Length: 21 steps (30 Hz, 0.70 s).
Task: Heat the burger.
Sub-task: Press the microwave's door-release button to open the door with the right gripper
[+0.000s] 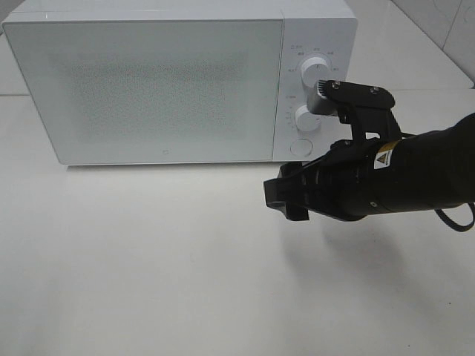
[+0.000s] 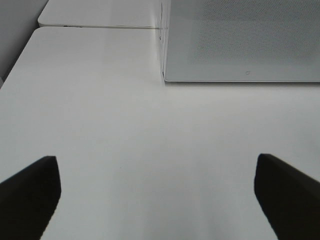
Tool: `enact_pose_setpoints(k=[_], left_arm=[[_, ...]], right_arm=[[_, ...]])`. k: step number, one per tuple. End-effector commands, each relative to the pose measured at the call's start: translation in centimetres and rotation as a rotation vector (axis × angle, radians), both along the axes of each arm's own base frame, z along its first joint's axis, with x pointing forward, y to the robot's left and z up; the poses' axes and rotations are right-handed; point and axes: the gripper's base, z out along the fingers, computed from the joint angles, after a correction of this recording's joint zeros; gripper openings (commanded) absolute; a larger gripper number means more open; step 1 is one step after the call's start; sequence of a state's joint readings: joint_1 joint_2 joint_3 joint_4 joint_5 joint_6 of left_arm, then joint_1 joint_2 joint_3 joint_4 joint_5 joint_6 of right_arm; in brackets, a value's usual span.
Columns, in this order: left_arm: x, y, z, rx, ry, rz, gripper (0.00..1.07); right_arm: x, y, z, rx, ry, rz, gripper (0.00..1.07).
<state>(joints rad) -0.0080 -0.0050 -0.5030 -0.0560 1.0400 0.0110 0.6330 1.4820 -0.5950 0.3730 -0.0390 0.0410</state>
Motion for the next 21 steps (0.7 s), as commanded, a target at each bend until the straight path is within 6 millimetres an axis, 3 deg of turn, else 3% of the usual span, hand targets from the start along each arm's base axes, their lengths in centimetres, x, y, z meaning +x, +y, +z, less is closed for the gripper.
enact_pose_setpoints(k=[1, 11, 16, 17, 19, 21], left_arm=[[-0.3, -0.1, -0.1, -0.006, -0.026, -0.001, 0.98], [-0.3, -0.1, -0.1, -0.006, -0.026, -0.001, 0.98], [-0.3, -0.1, -0.1, -0.006, -0.026, -0.001, 0.98], [-0.3, -0.1, -0.1, -0.006, -0.026, -0.001, 0.98], [-0.3, -0.1, -0.1, -0.006, -0.026, -0.001, 0.98], [-0.3, -0.1, -0.1, -0.006, -0.026, -0.001, 0.98]], right_arm=[[-0.8, -0.4, 0.7, -0.059, 0.022, 0.090, 0.71], [-3.6, -2.5, 2.9, -0.193, 0.115, 0.177, 0.71], [-5.0, -4.1, 5.9, -0.239, 0.114, 0.139, 0.71], [-5.7, -4.9, 7.3, -0.257, 0.093, 0.122, 0.71], [-6.2, -5.4, 7.8, -0.266, 0.086, 0.115, 0.71], [-8.0, -7.2, 9.5, -0.285, 0.043, 0.105, 0.71]])
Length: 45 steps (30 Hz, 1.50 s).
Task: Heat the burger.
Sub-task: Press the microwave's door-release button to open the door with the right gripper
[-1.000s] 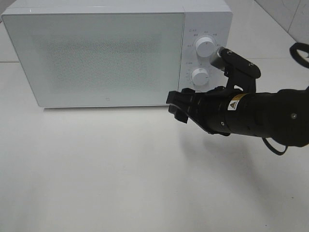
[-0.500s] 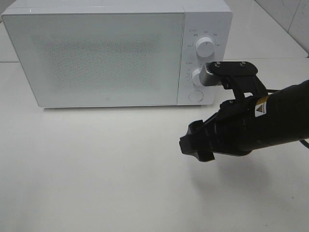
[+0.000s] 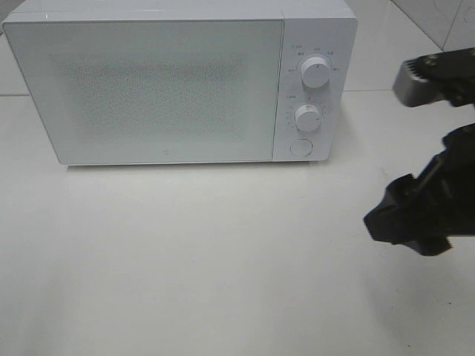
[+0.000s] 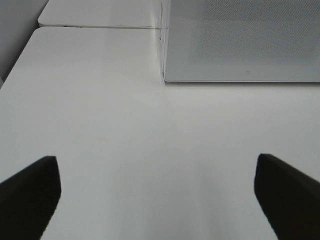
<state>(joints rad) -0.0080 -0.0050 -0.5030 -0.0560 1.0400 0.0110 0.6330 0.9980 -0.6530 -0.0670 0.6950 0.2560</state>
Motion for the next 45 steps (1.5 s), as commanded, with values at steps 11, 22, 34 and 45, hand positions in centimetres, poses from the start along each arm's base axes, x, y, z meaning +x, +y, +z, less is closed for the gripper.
enact_pose_setpoints(k=[11, 22, 34, 45], left_arm=[[-0.3, -0.1, -0.1, -0.006, -0.026, -0.001, 0.98], [-0.3, -0.1, -0.1, -0.006, -0.026, -0.001, 0.98], [-0.3, -0.1, -0.1, -0.006, -0.026, -0.001, 0.98], [-0.3, -0.1, -0.1, -0.006, -0.022, -0.001, 0.98]], right_arm=[[-4.4, -6.2, 3.6, 0.014, -0.112, -0.198, 0.71], [-9.6, -9.8, 5.0, 0.031, -0.280, -0.395, 0.71], [-15.5, -11.0, 5.3, 0.090, -0.549, -0.503, 0.71], [-15.5, -11.0, 2.3, 0.106, -0.601, -0.513, 0.71]])
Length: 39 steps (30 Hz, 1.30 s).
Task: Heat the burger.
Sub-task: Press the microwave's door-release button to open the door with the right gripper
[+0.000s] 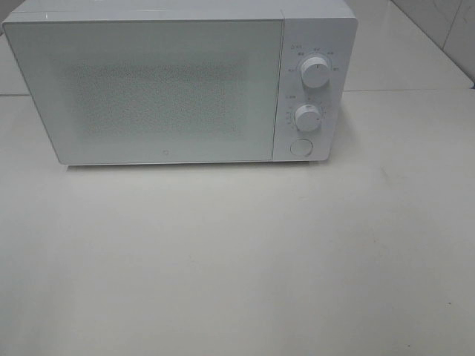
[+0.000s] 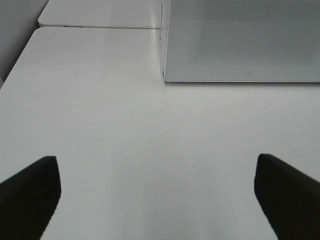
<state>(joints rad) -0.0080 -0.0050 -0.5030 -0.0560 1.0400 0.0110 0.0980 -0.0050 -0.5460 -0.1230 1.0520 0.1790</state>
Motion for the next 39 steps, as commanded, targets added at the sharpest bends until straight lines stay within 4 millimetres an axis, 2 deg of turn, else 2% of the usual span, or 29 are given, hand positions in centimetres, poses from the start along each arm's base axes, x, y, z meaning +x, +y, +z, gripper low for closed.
enact_pose_setpoints(k=[1, 22, 27, 30, 31, 36, 37, 39], left_arm=[[-0.2, -0.1, -0.1, -0.006, -0.021, -0.001, 0.98], [-0.2, -0.1, -0.1, -0.006, -0.021, -0.001, 0.98], [-0.2, -0.1, -0.1, -0.006, -0.021, -0.001, 0.98], [-0.2, -0.1, -0.1, -0.006, -0.021, -0.001, 0.98], [-0.2, -0.1, -0.1, -0.006, -0.021, -0.001, 0.98], [-0.2, -0.1, -0.1, -0.006, -0.021, -0.001, 0.98], [-0.2, -0.1, -0.1, -0.006, -0.021, -0.001, 0.98], [-0.2, -0.1, -0.1, -0.006, -0.021, -0.001, 0.98]], right_arm=[[0.3, 0.0, -0.5, -0.006, -0.044, -0.004, 0.71], [0.3, 0.0, -0.5, -0.007, -0.045, -0.005, 0.71], [0.2, 0.1, 0.5, 0.000, -0.084, 0.001, 0.71], [0.8, 0.2, 1.5, 0.002, -0.107, 0.006, 0.71], [1.7, 0.3, 1.9, -0.001, -0.109, 0.011, 0.71], [3.6, 0.5, 2.5, -0.010, -0.099, 0.019, 0.71], [4.7, 0.6, 2.7, -0.013, -0.090, 0.024, 0.71], [5.1, 0.6, 2.8, -0.014, -0.088, 0.026, 0.71]])
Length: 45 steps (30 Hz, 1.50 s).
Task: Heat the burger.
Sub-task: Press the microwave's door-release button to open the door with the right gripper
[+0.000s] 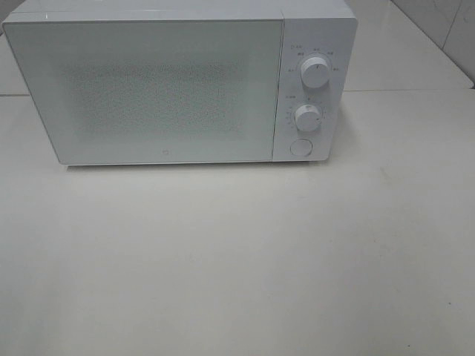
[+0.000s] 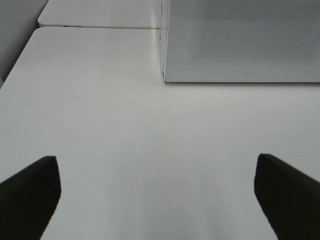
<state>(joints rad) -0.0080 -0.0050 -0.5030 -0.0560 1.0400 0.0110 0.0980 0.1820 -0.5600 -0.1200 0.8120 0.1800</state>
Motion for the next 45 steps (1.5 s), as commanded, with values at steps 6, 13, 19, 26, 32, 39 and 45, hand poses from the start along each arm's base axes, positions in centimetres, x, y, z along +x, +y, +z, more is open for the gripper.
enact_pose_setpoints(k=[6, 13, 19, 26, 32, 39, 45], left_arm=[[-0.2, -0.1, -0.1, -0.006, -0.021, -0.001, 0.98], [-0.2, -0.1, -0.1, -0.006, -0.021, -0.001, 0.98], [-0.2, -0.1, -0.1, -0.006, -0.021, -0.001, 0.98], [-0.2, -0.1, -0.1, -0.006, -0.021, -0.001, 0.98], [-0.2, -0.1, -0.1, -0.006, -0.021, -0.001, 0.98], [-0.2, -0.1, -0.1, -0.006, -0.021, -0.001, 0.98], [-0.2, -0.1, -0.1, -0.006, -0.021, -0.001, 0.98]], right_arm=[[4.1, 0.5, 0.8, -0.015, 0.000, 0.014, 0.71], [7.9, 0.9, 0.0, -0.025, 0.087, 0.026, 0.71], [10.5, 1.2, -1.1, -0.032, 0.119, 0.039, 0.71], [12.5, 1.7, -3.8, -0.020, 0.005, 0.078, 0.71], [13.8, 2.2, -5.1, -0.009, -0.103, 0.109, 0.71], [16.2, 2.6, -6.4, -0.058, -0.230, 0.156, 0.71], [18.0, 2.2, -7.7, -0.103, -0.245, 0.102, 0.71]])
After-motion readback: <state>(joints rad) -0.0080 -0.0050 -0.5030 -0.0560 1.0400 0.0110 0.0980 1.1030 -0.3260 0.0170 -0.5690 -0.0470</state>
